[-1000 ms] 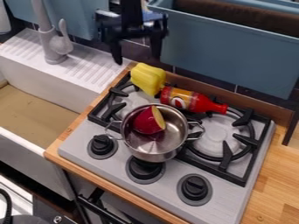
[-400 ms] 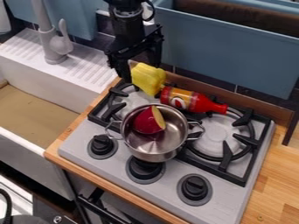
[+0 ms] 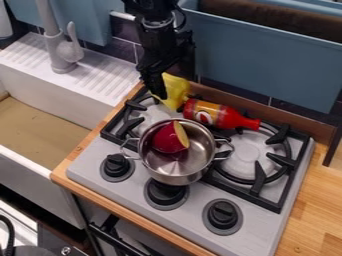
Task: Move the yellow pepper to the silver pot
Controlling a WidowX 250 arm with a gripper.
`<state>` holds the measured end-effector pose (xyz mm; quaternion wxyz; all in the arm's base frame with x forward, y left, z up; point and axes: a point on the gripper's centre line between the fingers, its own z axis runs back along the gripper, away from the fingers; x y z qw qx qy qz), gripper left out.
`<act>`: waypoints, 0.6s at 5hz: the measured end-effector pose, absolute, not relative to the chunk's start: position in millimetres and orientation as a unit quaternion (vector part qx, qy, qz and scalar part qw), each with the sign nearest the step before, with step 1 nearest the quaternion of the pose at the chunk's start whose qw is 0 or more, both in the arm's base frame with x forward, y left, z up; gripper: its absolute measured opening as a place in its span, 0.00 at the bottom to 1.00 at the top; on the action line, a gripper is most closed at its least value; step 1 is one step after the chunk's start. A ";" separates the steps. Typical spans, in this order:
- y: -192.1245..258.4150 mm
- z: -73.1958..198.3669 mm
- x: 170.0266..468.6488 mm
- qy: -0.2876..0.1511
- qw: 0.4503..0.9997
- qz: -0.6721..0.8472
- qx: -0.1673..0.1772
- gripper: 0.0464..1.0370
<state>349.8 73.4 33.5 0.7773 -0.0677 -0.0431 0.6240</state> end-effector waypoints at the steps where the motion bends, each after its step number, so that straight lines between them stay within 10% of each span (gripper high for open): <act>1: 75.3 21.0 344.6 -0.056 0.763 0.640 -0.065 0.96; 3: 74.1 -1.6 340.2 -0.054 0.751 0.657 -0.045 0.96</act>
